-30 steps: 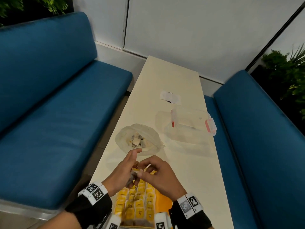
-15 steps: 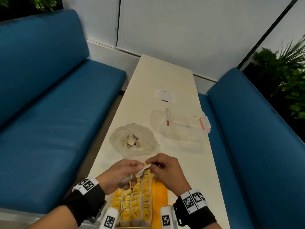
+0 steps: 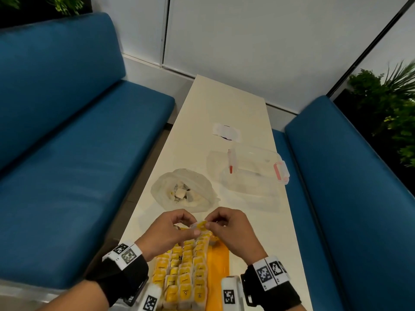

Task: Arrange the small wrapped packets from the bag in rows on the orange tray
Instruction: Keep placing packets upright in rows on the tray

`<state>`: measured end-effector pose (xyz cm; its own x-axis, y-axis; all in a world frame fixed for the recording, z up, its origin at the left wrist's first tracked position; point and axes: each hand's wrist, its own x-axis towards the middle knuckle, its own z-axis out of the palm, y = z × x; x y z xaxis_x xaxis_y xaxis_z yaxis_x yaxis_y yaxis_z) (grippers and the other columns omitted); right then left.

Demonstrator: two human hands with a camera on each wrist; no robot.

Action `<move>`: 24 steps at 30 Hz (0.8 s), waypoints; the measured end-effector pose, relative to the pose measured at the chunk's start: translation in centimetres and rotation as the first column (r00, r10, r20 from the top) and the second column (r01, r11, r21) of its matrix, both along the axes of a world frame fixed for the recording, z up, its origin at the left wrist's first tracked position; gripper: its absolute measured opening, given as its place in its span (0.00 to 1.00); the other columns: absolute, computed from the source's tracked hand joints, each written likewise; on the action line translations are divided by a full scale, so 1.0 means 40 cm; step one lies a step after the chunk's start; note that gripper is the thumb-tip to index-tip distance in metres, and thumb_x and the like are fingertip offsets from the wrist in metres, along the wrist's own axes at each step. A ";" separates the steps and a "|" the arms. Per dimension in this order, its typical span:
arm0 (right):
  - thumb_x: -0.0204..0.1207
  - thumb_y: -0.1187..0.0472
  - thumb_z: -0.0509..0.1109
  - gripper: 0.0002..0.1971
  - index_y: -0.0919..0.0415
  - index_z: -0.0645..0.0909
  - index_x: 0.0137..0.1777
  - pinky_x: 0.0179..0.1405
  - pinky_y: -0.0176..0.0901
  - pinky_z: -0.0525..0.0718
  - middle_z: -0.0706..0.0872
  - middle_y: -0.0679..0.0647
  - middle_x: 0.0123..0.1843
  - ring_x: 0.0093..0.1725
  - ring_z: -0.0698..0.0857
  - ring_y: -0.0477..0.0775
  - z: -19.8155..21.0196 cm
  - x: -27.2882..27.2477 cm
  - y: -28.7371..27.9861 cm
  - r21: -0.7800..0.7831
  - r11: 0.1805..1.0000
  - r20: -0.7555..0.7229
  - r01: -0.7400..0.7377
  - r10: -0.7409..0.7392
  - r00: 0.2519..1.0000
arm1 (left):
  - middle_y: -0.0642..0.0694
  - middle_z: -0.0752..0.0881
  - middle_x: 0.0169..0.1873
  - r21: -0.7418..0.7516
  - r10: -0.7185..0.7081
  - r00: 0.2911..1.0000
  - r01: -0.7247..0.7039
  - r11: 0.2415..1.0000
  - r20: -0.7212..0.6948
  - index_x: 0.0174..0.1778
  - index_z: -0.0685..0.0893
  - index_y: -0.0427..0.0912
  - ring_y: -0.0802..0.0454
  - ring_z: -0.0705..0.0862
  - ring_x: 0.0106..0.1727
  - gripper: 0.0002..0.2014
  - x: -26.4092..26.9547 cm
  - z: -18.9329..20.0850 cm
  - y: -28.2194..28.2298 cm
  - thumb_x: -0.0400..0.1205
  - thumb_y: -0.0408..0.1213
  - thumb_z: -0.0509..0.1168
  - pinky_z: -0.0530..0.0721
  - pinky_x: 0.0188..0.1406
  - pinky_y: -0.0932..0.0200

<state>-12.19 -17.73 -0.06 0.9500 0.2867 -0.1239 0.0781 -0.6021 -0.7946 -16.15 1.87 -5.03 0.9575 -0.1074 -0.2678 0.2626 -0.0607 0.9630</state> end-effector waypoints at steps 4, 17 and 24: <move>0.73 0.65 0.76 0.07 0.51 0.89 0.38 0.35 0.27 0.79 0.88 0.43 0.36 0.34 0.82 0.37 0.009 0.012 -0.036 -0.212 0.976 -0.010 -0.056 0.055 0.998 | 0.50 0.91 0.41 0.286 0.074 0.996 -0.085 0.954 0.052 0.45 0.90 0.53 0.64 0.86 0.34 0.07 -0.008 -0.038 0.040 0.76 0.45 0.80 0.81 0.35 0.69; 0.71 0.64 0.73 0.10 0.46 0.88 0.38 0.44 0.37 0.84 0.87 0.42 0.41 0.43 0.87 0.45 -0.098 -0.002 -0.091 -0.547 0.770 -0.260 -0.329 0.217 0.941 | 0.52 0.85 0.38 0.592 0.075 0.996 -0.039 0.805 -0.038 0.76 0.81 0.54 0.60 0.84 0.39 0.24 -0.026 -0.145 0.087 0.82 0.41 0.74 0.73 0.32 0.73; 0.73 0.58 0.70 0.09 0.51 0.90 0.49 0.47 0.42 0.83 0.90 0.47 0.51 0.50 0.88 0.52 -0.161 0.020 -0.076 -0.698 0.679 -0.120 -0.229 0.204 0.972 | 0.53 0.86 0.40 0.576 0.076 0.995 -0.028 0.817 -0.061 0.77 0.80 0.57 0.60 0.85 0.42 0.25 -0.030 -0.153 0.097 0.82 0.44 0.73 0.76 0.35 0.71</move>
